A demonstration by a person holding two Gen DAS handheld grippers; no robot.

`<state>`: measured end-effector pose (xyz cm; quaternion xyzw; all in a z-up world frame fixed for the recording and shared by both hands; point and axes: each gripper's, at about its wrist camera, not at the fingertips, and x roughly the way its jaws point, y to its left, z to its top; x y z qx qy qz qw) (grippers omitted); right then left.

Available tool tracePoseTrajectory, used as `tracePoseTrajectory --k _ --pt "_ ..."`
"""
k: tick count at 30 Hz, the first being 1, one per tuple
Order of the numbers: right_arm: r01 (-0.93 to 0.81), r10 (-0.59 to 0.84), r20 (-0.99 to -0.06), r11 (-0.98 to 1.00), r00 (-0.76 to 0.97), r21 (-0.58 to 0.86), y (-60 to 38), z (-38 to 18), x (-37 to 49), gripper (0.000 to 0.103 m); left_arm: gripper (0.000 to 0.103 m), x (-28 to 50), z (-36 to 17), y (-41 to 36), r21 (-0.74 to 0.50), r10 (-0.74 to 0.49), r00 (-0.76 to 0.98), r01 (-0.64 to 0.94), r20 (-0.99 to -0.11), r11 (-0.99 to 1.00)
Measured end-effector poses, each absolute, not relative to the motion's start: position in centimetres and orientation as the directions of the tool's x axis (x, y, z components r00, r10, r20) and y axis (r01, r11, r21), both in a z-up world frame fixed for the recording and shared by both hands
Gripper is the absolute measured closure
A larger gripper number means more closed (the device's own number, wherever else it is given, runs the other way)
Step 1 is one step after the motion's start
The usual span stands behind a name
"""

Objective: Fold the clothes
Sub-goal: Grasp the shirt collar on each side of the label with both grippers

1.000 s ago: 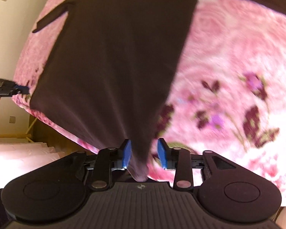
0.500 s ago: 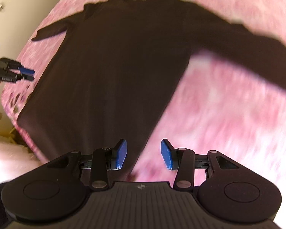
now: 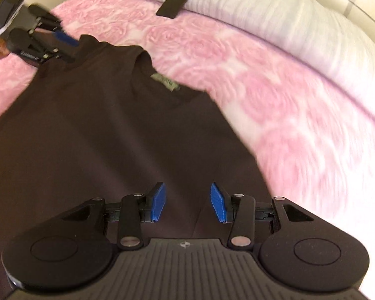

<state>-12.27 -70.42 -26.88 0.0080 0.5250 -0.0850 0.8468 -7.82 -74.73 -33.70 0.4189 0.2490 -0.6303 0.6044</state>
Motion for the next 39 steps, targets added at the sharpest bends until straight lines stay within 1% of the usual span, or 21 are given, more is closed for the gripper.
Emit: tracePoseTrajectory --k 2,3,6,13,14,15,16,17,18,19,20,21,22,24,29,33,39 --pt "0.115 -0.144 -0.884 0.988 0.444 -0.103 -71.7 -28.2 -10.0 0.057 0.069 -8.0 -34.8 -76.6 0.198 -0.553 0.077 0.967 -0.829 -0.162" --pt "0.109 -0.141 -0.882 0.989 0.45 -0.102 -72.4 -28.8 -9.1 0.054 0.068 -7.9 -35.1 -77.3 0.206 -0.559 0.08 0.964 -0.825 -0.166" --pt "0.105 -0.127 -0.875 0.991 0.466 -0.088 -74.2 -30.6 -6.6 0.051 0.066 -7.3 -36.2 -79.7 0.2 -0.564 0.066 0.963 -0.823 -0.179" --pt "0.061 -0.051 -0.871 0.998 0.489 -0.025 -77.1 -33.1 -4.0 0.05 0.066 -5.2 -37.6 -82.8 0.082 -0.531 -0.053 0.97 -0.846 -0.228" --pt "0.053 -0.038 -0.87 0.999 0.491 -0.013 -77.4 -33.3 -3.8 0.05 0.067 -4.9 -37.6 -82.9 0.061 -0.527 -0.069 0.972 -0.847 -0.225" --pt "0.05 -0.019 -0.869 0.999 0.494 0.006 -77.8 -33.5 -3.6 0.051 0.071 -4.5 -37.7 -83.0 0.039 -0.524 -0.085 0.974 -0.848 -0.222" --pt "0.054 0.0 -0.868 0.998 0.496 0.031 -78.2 -33.7 -3.3 0.052 0.078 -4.3 -37.7 -83.1 0.025 -0.52 -0.096 0.975 -0.849 -0.221" --pt "0.068 0.013 -0.869 0.996 0.495 0.053 -78.7 -33.8 -3.2 0.057 0.083 -4.0 -37.7 -83.2 0.011 -0.516 -0.106 0.976 -0.85 -0.219" --pt "0.088 0.026 -0.871 0.993 0.491 0.08 -79.3 -33.9 -3.1 0.079 0.096 -3.8 -37.7 -83.3 -0.003 -0.512 -0.117 0.976 -0.851 -0.217" --pt "0.109 0.038 -0.872 0.989 0.487 0.104 -79.7 -34.0 -3.0 0.086 0.101 -3.6 -37.5 -83.3 -0.001 -0.512 -0.114 0.977 -0.851 -0.215" --pt "0.129 0.049 -0.873 0.983 0.486 0.127 -80.2 -34.0 -3.0 0.095 0.101 -3.4 -37.3 -83.4 -0.008 -0.513 -0.116 0.978 -0.851 -0.208" --pt "0.14 0.049 -0.873 0.981 0.486 0.134 -80.4 -33.9 -3.0 0.099 0.101 -3.3 -36.9 -83.4 0.002 -0.526 -0.104 0.981 -0.844 -0.196" --pt "0.147 0.045 -0.872 0.98 0.487 0.133 -80.6 -33.7 -3.0 0.1 0.101 -3.2 -36.5 -83.4 0.012 -0.54 -0.091 0.983 -0.837 -0.184" --pt "0.165 -0.011 -0.86 0.983 0.509 0.084 -81.1 -32.7 -2.9 0.101 0.102 -2.6 -35.7 -83.9 0.03 -0.574 -0.06 0.989 -0.817 -0.146" --pt "0.193 -0.082 -0.856 0.981 0.51 0.021 -82.1 -32.7 -1.4 0.102 0.101 -2.1 -36.7 -85.6 0.058 -0.562 -0.02 0.991 -0.827 -0.12" --pt "0.223 -0.147 -0.841 0.974 0.52 -0.033 -82.5 -32.8 -0.8 0.103 0.101 -1.4 -36.7 -85.4 0.069 -0.599 0.015 0.995 -0.801 -0.066" --pt "0.258 -0.207 -0.824 0.963 0.527 -0.077 -83.4 -33.1 0.4 0.103 0.101 -0.7 -37.2 -86.1 0.089 -0.606 0.058 0.996 -0.793 -0.02"
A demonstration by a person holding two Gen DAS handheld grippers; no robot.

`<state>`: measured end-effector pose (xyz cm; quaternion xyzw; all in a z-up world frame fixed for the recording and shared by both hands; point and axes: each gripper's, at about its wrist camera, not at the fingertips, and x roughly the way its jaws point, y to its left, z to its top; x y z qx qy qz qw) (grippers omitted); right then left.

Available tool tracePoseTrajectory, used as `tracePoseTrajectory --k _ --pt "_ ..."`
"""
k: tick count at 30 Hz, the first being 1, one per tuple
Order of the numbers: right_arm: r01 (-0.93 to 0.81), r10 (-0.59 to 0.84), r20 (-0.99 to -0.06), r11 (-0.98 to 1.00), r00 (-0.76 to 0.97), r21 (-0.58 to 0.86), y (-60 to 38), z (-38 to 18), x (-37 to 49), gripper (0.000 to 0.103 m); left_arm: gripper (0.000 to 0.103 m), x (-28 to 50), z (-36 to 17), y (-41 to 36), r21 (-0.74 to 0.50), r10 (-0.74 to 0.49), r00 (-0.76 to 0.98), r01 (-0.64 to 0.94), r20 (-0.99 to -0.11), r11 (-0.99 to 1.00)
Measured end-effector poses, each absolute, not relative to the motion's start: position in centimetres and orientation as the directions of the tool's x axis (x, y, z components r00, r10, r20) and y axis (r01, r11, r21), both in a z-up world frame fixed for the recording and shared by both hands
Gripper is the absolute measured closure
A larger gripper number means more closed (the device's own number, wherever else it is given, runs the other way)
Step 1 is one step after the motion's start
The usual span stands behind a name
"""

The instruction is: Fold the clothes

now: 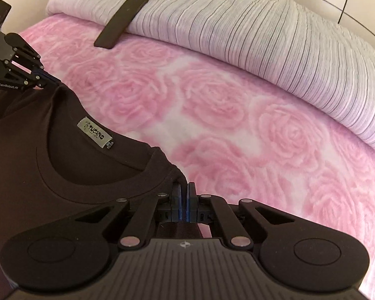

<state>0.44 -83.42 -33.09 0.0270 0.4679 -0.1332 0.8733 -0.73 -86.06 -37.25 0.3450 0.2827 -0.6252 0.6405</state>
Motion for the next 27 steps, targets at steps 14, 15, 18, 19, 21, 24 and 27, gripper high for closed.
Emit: tracePoseTrajectory --k 14,15,18,19,21,24,27 --pt "0.298 -0.296 -0.786 0.943 0.543 -0.149 -80.2 -31.4 -2.5 0.071 0.075 0.5 -35.3 -82.1 0.125 -0.612 0.176 0.984 -0.771 0.126" --pt "0.311 -0.301 -0.781 0.939 0.548 -0.144 -79.4 -30.7 -3.5 0.071 0.075 1.1 -34.6 -80.7 0.114 -0.616 0.181 0.982 -0.767 0.147" --pt "0.305 -0.271 -0.784 0.946 0.558 -0.11 -75.7 -29.2 -7.3 0.071 0.075 8.4 -32.1 -73.9 0.101 -0.612 0.193 0.978 -0.767 0.182" --pt "0.298 -0.251 -0.791 0.95 0.558 -0.092 -74.2 -28.9 -8.6 0.071 0.075 11.7 -31.3 -70.8 0.097 -0.603 0.195 0.977 -0.773 0.191" --pt "0.286 -0.206 -0.804 0.957 0.558 -0.047 -70.9 -28.2 -11.3 0.071 0.075 14.7 -30.1 -65.4 0.081 -0.584 0.194 0.974 -0.788 0.213" --pt "0.279 -0.119 -0.831 0.959 0.544 0.045 -65.6 -27.6 -15.0 0.071 0.074 13.4 -28.9 -57.9 0.059 -0.537 0.169 0.975 -0.827 0.216" --pt "0.234 -0.025 -0.85 0.965 0.527 0.117 -59.4 -27.3 -18.3 0.07 0.072 11.7 -27.8 -50.3 0.065 -0.492 0.15 0.981 -0.858 0.185"
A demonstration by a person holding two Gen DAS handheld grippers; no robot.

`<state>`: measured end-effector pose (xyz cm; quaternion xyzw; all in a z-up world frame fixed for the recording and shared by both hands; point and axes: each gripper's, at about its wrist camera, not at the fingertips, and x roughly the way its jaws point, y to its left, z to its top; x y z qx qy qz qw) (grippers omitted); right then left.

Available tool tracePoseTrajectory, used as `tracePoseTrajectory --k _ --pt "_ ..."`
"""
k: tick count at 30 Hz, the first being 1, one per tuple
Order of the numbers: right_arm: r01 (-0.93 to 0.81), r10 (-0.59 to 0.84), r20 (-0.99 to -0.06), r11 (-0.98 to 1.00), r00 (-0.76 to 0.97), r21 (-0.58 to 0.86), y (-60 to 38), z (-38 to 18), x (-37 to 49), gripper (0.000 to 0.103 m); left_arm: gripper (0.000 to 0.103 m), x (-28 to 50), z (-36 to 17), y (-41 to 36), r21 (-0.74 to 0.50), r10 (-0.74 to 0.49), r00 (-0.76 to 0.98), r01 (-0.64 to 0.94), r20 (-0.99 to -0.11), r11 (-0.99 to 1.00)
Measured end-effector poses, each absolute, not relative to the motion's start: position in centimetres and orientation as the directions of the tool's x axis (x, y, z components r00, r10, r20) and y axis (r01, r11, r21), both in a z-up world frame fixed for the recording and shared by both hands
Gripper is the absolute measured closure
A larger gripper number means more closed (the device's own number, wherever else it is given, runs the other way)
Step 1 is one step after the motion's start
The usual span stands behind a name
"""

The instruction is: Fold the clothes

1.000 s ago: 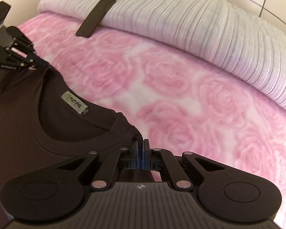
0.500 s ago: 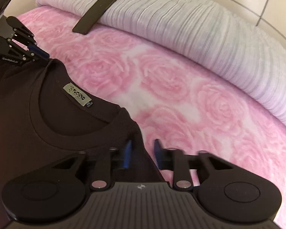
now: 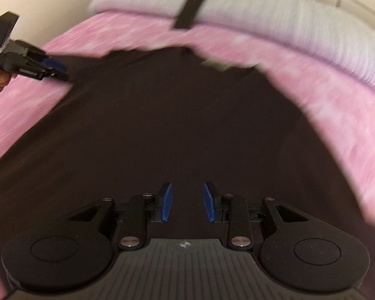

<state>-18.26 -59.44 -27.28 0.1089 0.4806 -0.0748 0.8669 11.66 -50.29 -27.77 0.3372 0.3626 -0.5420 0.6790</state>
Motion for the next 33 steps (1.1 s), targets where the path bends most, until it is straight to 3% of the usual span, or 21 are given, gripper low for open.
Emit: tracePoseTrajectory --k 6,10,13,17,20,22,26,28,30,33 --pt "0.169 0.12 -0.869 0.959 0.48 0.226 -48.0 -26.3 -22.8 0.068 0.068 4.7 -26.8 -36.1 0.063 -0.437 0.068 0.998 -0.897 0.025" --pt "0.154 0.144 -0.883 0.96 0.447 0.234 -41.5 -26.0 -24.9 0.066 0.066 -0.1 -27.7 -26.9 0.122 -0.429 0.014 0.967 -0.903 -0.225" --pt "0.181 0.142 -0.894 0.955 0.424 0.237 -37.7 -26.6 -25.7 0.063 0.06 -2.9 -28.7 -21.8 0.207 -0.45 0.0 0.889 -0.893 -0.41" --pt "0.207 0.111 -0.907 0.956 0.407 0.21 -34.3 -27.4 -26.0 0.06 0.06 -4.7 -32.3 -18.4 0.417 -0.517 0.097 0.723 -0.851 -0.551" --pt "0.212 0.084 -0.914 0.961 0.397 0.18 -32.5 -27.7 -25.7 0.06 0.068 -5.4 -34.2 -17.1 0.522 -0.568 0.14 0.611 -0.811 -0.595" --pt "0.191 0.07 -0.914 0.969 0.4 0.158 -31.5 -27.6 -25.4 0.06 0.1 -4.8 -33.5 -17.6 0.487 -0.561 0.117 0.657 -0.82 -0.576" --pt "0.104 0.091 -0.884 0.982 0.459 0.156 -29.2 -26.5 -25.0 0.06 0.102 1.8 -29.8 -19.5 0.155 -0.503 -0.002 0.95 -0.865 -0.271" --pt "0.03 0.143 -0.864 0.983 0.482 0.179 -27.5 -26.2 -24.1 0.06 0.103 5.6 -28.5 -20.1 -0.003 -0.507 -0.04 0.997 -0.861 -0.074" --pt "-0.058 0.204 -0.844 0.978 0.496 0.202 -25.5 -26.4 -22.8 0.06 0.103 7.8 -27.6 -20.9 -0.06 -0.526 -0.05 0.998 -0.849 0.002" --pt "-0.121 0.262 -0.823 0.965 0.504 0.233 -23.4 -27.5 -20.7 0.057 0.103 8.6 -27.0 -21.5 -0.047 -0.535 -0.036 0.999 -0.844 0.008"
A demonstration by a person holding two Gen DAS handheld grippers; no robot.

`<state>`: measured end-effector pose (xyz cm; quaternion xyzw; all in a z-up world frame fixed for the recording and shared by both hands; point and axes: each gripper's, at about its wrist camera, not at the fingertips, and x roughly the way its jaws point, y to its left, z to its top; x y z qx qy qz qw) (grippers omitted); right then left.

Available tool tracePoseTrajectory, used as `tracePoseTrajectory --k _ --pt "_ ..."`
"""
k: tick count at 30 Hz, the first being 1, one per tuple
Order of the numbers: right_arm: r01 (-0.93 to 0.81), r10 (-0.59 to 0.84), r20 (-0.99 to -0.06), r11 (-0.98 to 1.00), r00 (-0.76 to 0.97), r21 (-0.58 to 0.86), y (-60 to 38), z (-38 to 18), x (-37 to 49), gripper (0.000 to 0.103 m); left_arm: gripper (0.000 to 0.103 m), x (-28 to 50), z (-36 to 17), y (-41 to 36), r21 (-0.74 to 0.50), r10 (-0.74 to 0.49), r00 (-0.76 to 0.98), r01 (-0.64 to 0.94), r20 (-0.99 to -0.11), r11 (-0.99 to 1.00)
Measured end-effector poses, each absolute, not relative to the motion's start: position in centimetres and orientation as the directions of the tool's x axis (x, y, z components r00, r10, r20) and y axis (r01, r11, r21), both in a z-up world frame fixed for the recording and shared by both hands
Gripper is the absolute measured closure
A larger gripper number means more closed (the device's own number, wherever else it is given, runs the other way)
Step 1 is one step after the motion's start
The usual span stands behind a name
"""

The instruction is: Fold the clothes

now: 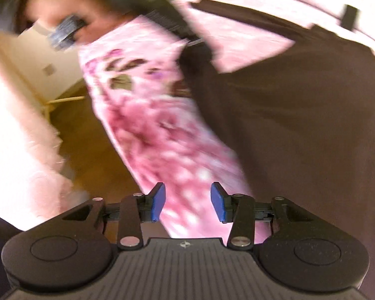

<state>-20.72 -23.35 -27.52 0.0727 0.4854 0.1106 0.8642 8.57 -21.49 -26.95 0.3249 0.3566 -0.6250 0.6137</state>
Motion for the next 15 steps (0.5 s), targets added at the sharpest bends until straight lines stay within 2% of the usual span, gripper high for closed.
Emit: tracePoseTrajectory --k 2,5,8,9,13,15 --pt "-0.123 0.259 -0.821 0.966 0.508 0.229 -22.6 -28.5 -19.6 0.057 0.103 9.0 -26.7 -21.6 -0.041 -0.536 -0.028 0.999 -0.844 0.011" --pt "-0.059 0.159 -0.839 0.987 0.521 0.15 -23.3 -29.5 -18.5 0.056 0.103 8.9 -26.6 -21.2 -0.033 -0.538 -0.033 0.999 -0.843 -0.011" --pt "0.035 0.029 -0.843 0.998 0.537 0.056 -25.9 -29.2 -19.0 0.043 0.103 8.2 -26.9 -20.9 -0.025 -0.543 -0.064 0.997 -0.837 -0.079" --pt "0.053 -0.004 -0.846 0.998 0.534 0.029 -26.7 -29.2 -19.2 0.042 0.101 7.2 -27.3 -20.2 -0.016 -0.54 -0.082 0.992 -0.838 -0.125" --pt "0.048 -0.013 -0.851 0.999 0.526 0.014 -28.3 -28.6 -21.2 0.044 0.091 2.4 -29.4 -16.4 0.081 -0.522 -0.132 0.927 -0.843 -0.365" --pt "-0.002 0.023 -0.857 1.0 0.514 0.025 -28.1 -28.5 -22.2 0.056 0.088 0.1 -30.9 -15.1 0.101 -0.501 -0.165 0.881 -0.85 -0.461"
